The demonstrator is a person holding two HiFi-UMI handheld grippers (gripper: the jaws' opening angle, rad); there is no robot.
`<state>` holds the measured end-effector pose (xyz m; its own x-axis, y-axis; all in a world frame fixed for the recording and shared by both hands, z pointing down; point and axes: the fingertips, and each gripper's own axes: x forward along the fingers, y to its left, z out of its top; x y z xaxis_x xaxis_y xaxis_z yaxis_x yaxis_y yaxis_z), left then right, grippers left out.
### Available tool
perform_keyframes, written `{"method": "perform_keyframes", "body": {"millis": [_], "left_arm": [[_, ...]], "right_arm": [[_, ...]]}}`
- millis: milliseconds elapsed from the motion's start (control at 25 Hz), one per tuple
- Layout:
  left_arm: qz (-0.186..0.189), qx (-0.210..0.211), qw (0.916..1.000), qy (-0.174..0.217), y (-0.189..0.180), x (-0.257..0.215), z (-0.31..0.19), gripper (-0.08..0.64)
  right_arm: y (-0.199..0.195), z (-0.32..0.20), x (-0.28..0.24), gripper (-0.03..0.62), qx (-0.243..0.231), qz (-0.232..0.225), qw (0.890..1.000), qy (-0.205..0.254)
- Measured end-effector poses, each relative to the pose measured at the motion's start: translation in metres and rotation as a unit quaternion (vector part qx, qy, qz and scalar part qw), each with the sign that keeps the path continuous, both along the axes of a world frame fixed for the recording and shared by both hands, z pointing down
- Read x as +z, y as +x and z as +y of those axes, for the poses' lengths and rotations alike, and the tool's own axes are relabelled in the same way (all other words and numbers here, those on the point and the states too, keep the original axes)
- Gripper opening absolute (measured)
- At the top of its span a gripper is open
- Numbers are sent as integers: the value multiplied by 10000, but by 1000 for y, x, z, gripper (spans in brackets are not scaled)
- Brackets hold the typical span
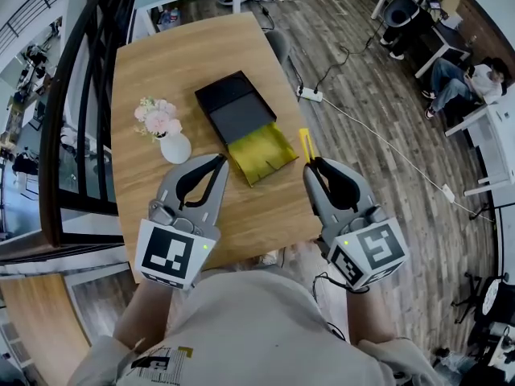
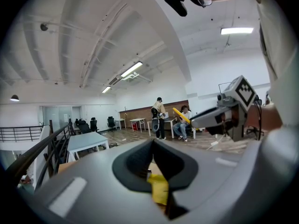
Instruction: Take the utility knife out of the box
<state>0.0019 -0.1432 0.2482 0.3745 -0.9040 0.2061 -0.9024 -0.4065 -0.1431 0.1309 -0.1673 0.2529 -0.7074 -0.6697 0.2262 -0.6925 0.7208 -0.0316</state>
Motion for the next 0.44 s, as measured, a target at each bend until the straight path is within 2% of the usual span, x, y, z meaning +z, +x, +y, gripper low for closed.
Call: {"method": "perform_keyframes", "body": {"millis": [440], "left_arm": [[26,5,9999,-98,4,4,5,3]], "right_arm": [[0,11,-6,68,-147,17,9999,17]]}}
